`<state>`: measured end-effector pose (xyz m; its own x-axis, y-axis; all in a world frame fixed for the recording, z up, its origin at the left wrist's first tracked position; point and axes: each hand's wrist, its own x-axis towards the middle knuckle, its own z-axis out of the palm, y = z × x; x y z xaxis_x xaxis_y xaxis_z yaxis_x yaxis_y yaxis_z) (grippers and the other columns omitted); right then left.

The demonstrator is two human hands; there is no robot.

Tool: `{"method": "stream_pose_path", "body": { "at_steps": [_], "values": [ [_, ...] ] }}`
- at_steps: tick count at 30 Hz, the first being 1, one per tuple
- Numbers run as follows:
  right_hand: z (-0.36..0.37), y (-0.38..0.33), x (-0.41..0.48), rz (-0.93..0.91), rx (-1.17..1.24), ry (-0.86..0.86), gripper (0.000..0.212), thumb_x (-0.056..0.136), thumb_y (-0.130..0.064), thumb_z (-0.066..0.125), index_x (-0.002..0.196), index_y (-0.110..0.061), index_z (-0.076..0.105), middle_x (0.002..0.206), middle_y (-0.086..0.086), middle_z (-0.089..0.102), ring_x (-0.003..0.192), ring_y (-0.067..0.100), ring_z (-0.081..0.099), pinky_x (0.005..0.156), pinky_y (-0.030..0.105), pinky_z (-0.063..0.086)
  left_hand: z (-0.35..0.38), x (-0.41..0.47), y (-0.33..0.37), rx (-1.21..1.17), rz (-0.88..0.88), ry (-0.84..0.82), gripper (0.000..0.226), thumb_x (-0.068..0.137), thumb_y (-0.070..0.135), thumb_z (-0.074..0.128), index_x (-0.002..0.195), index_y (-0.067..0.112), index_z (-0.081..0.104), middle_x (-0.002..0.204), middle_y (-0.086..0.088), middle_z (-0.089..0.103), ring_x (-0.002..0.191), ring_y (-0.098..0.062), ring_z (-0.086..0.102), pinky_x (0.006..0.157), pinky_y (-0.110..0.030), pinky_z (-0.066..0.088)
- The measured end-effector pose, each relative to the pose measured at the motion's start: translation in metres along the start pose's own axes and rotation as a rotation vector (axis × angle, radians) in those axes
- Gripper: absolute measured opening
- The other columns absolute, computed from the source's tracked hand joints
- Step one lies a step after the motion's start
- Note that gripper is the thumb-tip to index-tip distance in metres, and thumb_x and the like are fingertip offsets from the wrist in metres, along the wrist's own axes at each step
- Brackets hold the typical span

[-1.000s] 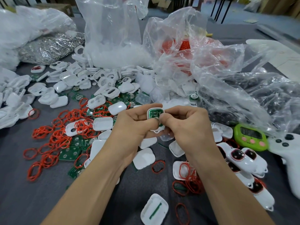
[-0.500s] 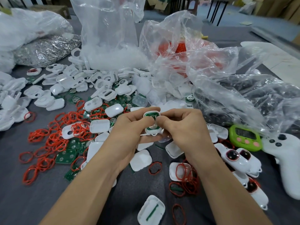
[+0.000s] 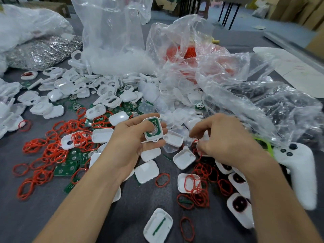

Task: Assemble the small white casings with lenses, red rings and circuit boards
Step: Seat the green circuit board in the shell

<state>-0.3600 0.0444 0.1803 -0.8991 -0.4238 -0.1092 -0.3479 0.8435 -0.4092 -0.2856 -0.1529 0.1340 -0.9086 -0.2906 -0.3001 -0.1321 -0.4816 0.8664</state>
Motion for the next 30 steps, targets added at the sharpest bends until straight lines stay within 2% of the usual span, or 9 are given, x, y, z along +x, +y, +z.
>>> {"method": "stream_pose_path", "body": {
  "at_steps": [3,6,9,14,16,19,22,25,30],
  "values": [
    [0.004,-0.009,0.001,-0.052,0.109,0.006,0.020,0.080,-0.014,0.079,0.080,-0.034,0.080,0.050,-0.025,0.058,0.057,-0.019,0.054,0.049,0.000,0.035,0.000,0.001,0.000,0.014,0.016,0.009,0.028,0.097,-0.007,0.051,0.111,0.003,0.073,0.098,-0.017,0.079,0.087,-0.024,0.078,0.059,-0.028,0.061],
    [0.016,-0.021,0.000,-0.094,0.146,-0.023,0.016,0.074,-0.030,0.086,0.089,-0.034,0.081,0.063,-0.023,0.064,0.061,-0.013,0.057,0.052,0.002,0.037,0.000,0.001,0.001,0.026,0.025,0.015,0.028,0.097,-0.007,0.051,0.112,0.002,0.073,0.096,-0.016,0.079,0.086,-0.023,0.078,0.060,-0.028,0.061],
    [0.031,-0.024,0.004,-0.089,0.013,0.041,0.029,0.080,-0.034,0.082,0.109,-0.035,0.077,0.099,-0.012,0.073,0.086,0.004,0.064,0.077,0.018,0.047,0.001,0.000,0.001,0.029,0.030,0.014,0.029,0.097,-0.009,0.050,0.113,0.001,0.072,0.095,-0.016,0.078,0.086,-0.023,0.078,0.060,-0.029,0.061],
    [0.040,-0.014,0.008,-0.065,0.139,0.232,0.015,0.095,-0.024,0.064,0.088,-0.021,0.077,0.071,-0.002,0.072,0.067,0.015,0.067,0.065,0.033,0.055,0.002,0.000,0.001,0.030,0.034,0.026,0.030,0.096,-0.010,0.050,0.114,0.001,0.072,0.096,-0.016,0.078,0.085,-0.023,0.077,0.061,-0.030,0.062],
    [0.039,-0.009,0.009,0.006,0.489,0.285,0.021,0.099,-0.014,0.061,0.086,-0.018,0.078,0.066,0.002,0.073,0.058,0.012,0.069,0.059,0.028,0.055,0.002,0.000,0.000,0.035,0.041,0.033,0.030,0.096,-0.010,0.051,0.114,0.001,0.072,0.096,-0.016,0.078,0.085,-0.023,0.077,0.061,-0.030,0.062],
    [0.038,-0.013,0.006,0.102,1.142,0.103,0.028,0.103,-0.002,0.055,0.091,-0.016,0.075,0.069,0.007,0.074,0.052,0.015,0.067,0.053,0.026,0.056,0.003,0.000,-0.002,0.038,0.041,0.045,0.029,0.096,-0.010,0.051,0.112,0.001,0.072,0.093,-0.016,0.078,0.085,-0.024,0.078,0.060,-0.030,0.061],
    [0.038,-0.014,0.004,0.101,1.351,-0.036,0.026,0.104,-0.001,0.052,0.094,-0.011,0.073,0.071,0.009,0.074,0.052,0.015,0.067,0.055,0.026,0.057,0.004,0.001,-0.004,0.047,0.038,0.041,0.030,0.095,-0.011,0.052,0.111,0.002,0.073,0.094,-0.017,0.078,0.088,-0.026,0.078,0.060,-0.031,0.061],
    [0.039,-0.014,0.003,0.090,1.389,-0.105,0.021,0.102,0.000,0.054,0.094,-0.010,0.071,0.071,0.011,0.072,0.053,0.017,0.067,0.053,0.024,0.055,0.003,0.001,-0.005,0.068,0.050,0.036,0.029,0.094,-0.012,0.054,0.108,0.002,0.075,0.095,-0.017,0.078,0.084,-0.025,0.077,0.060,-0.032,0.062],
    [0.047,-0.013,0.004,0.016,1.097,-0.033,0.023,0.097,0.001,0.060,0.094,-0.015,0.075,0.073,0.013,0.072,0.055,0.019,0.064,0.062,0.033,0.057,0.003,0.000,-0.008,0.116,0.084,0.011,0.030,0.092,-0.011,0.058,0.102,0.006,0.079,0.105,-0.026,0.073,0.080,-0.027,0.075,0.064,-0.034,0.063]
  ]
}}
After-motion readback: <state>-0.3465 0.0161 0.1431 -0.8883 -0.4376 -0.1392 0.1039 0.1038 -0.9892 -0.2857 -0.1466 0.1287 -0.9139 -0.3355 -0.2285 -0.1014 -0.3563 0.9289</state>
